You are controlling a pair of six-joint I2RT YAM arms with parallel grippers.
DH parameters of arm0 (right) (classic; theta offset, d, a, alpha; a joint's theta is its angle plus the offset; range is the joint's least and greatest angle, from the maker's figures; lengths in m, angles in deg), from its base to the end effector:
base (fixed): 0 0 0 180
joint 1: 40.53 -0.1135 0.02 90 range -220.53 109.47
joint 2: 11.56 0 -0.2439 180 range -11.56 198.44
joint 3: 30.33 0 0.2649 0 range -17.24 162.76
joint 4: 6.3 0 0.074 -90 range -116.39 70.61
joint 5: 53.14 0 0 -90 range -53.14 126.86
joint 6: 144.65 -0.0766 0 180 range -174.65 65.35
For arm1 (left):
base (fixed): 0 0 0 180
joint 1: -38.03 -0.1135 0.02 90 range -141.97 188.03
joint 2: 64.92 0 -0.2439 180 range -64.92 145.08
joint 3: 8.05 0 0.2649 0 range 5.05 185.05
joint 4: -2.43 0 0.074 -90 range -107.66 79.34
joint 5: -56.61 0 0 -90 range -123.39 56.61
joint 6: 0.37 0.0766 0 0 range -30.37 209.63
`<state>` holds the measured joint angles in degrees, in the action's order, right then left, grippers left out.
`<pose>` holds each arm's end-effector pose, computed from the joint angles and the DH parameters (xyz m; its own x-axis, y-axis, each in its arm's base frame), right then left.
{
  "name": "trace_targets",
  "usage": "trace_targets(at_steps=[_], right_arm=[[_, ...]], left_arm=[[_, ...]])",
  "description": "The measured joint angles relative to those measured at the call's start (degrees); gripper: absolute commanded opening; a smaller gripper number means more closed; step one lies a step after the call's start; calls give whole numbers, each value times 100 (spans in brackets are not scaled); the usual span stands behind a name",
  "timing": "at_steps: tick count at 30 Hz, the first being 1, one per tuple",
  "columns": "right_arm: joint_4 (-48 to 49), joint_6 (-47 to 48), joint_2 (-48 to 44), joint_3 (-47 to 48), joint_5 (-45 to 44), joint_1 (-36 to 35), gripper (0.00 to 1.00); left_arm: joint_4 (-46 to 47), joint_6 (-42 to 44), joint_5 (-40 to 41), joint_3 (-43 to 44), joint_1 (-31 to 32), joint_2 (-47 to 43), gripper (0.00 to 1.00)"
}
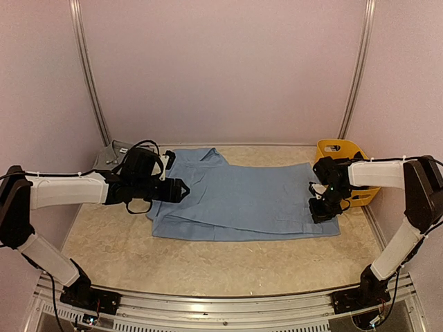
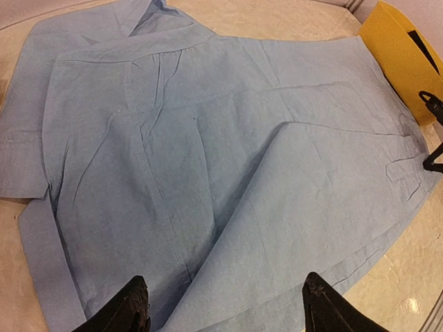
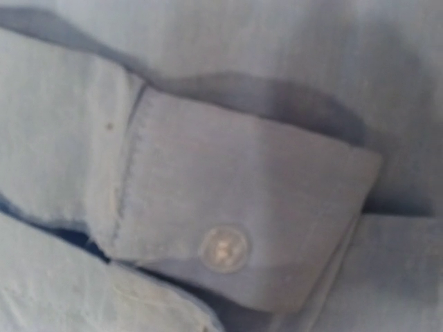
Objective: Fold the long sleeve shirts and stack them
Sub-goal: Fold the flattened shirt at the center of the board.
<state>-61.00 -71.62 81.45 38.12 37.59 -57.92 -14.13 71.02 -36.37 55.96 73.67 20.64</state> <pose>0.2877 0.0911 0.0990 -0.9846 -0.0026 -0.1746 -0.0144 0.9977 0.0664 0.2951 -0.2165 0.1665 -0.6717 0.0894 -0.7354 0.4229 0.8613 -0.2815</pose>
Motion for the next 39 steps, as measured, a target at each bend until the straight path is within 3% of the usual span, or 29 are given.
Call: trace_targets(at_steps=[12, 20, 23, 31, 39], right_arm=[[-59, -11, 0, 0, -94, 2, 2], [-114, -81, -11, 0, -192, 20, 39], [-96, -66, -151, 0, -162, 26, 48], [378, -39, -951, -50, 212, 26, 45], [1357, -195, -660, -715, 673, 26, 38]], left_arm=[[15, 4, -68, -13, 240, 227, 72], [184, 96, -37, -20, 551, 699, 72], [188, 114, 192, -20, 678, 970, 71], [188, 197, 953, 66, 918, 1694, 71], [190, 216, 1582, 245, 1176, 1956, 71]])
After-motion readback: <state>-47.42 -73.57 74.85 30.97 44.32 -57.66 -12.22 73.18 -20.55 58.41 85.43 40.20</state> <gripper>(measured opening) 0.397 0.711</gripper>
